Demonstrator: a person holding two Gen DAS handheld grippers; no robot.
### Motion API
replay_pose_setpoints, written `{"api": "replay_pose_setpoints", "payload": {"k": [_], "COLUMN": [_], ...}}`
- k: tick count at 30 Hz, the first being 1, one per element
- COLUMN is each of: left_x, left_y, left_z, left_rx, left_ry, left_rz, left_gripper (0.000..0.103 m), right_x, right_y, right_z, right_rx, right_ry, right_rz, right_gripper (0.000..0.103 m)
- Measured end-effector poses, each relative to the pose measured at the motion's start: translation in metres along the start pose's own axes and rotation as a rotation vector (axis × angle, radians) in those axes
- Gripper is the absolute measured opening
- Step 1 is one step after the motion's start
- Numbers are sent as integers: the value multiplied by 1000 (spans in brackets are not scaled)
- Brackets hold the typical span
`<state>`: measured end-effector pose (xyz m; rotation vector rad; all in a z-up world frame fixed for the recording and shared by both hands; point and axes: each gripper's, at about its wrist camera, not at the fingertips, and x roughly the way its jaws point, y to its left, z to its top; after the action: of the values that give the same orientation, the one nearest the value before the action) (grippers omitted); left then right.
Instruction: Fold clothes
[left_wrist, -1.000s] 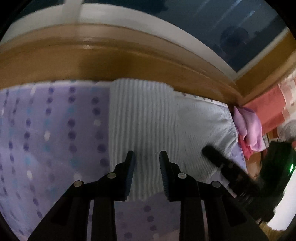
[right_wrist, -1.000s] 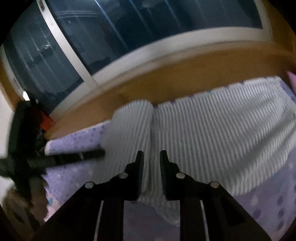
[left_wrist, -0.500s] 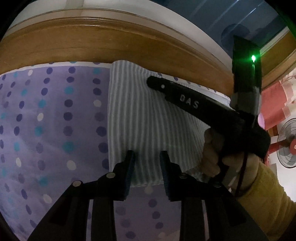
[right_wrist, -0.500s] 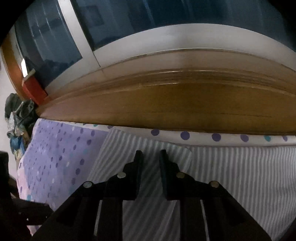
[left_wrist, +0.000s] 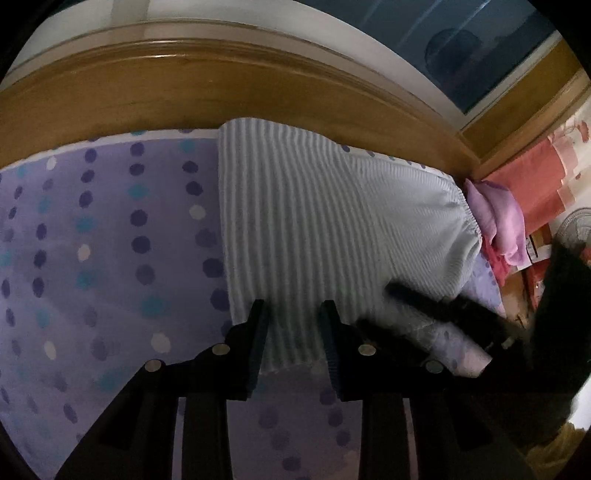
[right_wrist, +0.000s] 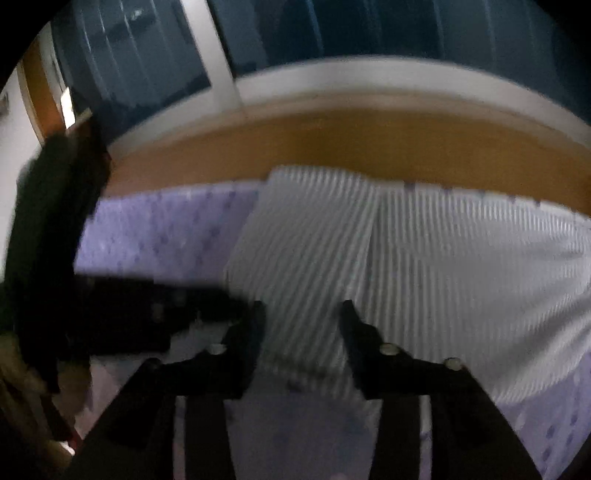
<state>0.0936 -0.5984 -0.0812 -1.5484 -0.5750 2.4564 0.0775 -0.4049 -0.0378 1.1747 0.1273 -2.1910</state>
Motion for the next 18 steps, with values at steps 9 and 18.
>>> {"api": "replay_pose_setpoints", "payload": {"k": [9,18], "left_x": [-14,9], "left_y": [9,41], "left_z": [12,61], "left_rx": [39,-40], "left_ry": [9,21], "left_rz": [-67,-161], "left_gripper": [39,50], "right_x": [-19,-6], "right_y": [5,79], "right_z": [-21,-10], "right_rx": [12,-165], "right_ry": [-26,-104], "right_rz": [-126,-160], "right_gripper": [52,52]}}
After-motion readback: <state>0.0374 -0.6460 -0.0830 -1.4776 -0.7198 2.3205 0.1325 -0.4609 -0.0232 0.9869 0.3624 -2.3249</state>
